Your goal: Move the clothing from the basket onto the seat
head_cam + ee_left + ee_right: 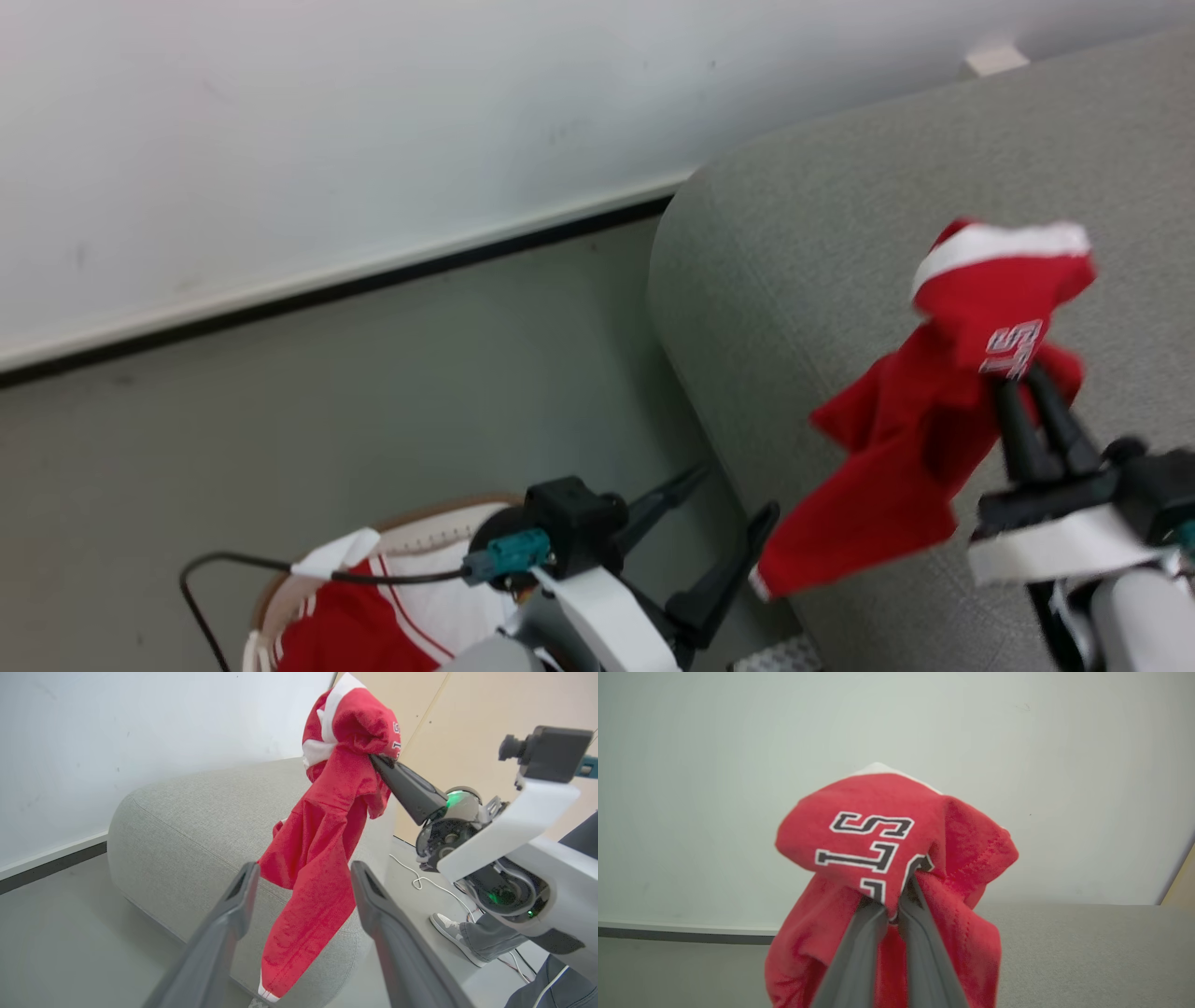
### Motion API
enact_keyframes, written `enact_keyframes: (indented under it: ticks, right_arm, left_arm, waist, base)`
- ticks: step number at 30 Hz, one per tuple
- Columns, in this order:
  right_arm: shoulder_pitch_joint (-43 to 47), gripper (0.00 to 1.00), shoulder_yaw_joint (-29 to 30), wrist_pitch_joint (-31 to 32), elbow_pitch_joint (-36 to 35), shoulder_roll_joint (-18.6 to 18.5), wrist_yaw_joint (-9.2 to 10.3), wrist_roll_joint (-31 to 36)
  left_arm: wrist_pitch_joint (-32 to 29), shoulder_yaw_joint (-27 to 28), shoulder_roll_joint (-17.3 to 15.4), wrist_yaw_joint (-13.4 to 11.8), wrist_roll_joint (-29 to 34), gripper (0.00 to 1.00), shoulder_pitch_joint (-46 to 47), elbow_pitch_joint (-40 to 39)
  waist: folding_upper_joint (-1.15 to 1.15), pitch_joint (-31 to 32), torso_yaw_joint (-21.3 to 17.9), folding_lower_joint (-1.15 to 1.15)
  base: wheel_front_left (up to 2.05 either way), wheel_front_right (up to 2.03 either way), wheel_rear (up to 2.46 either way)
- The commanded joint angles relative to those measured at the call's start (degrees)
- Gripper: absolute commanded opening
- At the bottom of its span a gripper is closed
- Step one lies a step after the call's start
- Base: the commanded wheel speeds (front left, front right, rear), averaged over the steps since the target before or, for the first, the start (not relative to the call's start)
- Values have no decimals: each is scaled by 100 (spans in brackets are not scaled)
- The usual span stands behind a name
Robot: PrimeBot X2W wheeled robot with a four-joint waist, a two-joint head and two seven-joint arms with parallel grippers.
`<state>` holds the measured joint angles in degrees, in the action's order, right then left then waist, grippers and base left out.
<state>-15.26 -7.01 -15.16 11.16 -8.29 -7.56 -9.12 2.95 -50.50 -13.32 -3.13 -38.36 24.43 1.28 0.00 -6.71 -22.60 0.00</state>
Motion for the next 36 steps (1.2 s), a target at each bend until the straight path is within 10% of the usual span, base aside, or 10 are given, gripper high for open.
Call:
enact_keyframes:
  ticks: [1,14,24,25,26,36]
  right_arm:
    - [-269,0,131,1,-58,-3,14,-90]
    - [-3298,0,1481,27,1244,-1020,14,-20]
    - [-4272,0,2756,47,3452,-1434,13,778]
    - [-4216,29,2929,38,3663,-1400,14,874]
    - [-4134,96,3098,48,3871,-1387,14,987]
    - [-3454,100,3354,-4,3873,-711,14,1221]
  left_arm:
    - [-27,15,-78,32,134,100,171,-51]
    - [-299,124,-411,312,787,100,1549,-464]
    - [-50,230,-492,330,716,100,1555,-470]
    - [-1,249,-500,319,684,100,1503,-436]
    - [35,264,-522,307,672,100,1462,-404]
    - [465,521,-739,177,377,100,914,-129]
  waist:
    - [0,-427,127,0]
    - [0,-2587,624,0]
    - [0,-2988,957,0]
    - [0,-2966,969,0]
    - [0,-2940,981,0]
    - [0,-2283,907,0]
  base:
    - [0,0,0]
    - [0,0,0]
    - [0,0,0]
    - [0,0,0]
    - [0,0,0]
    - [0,0,0]
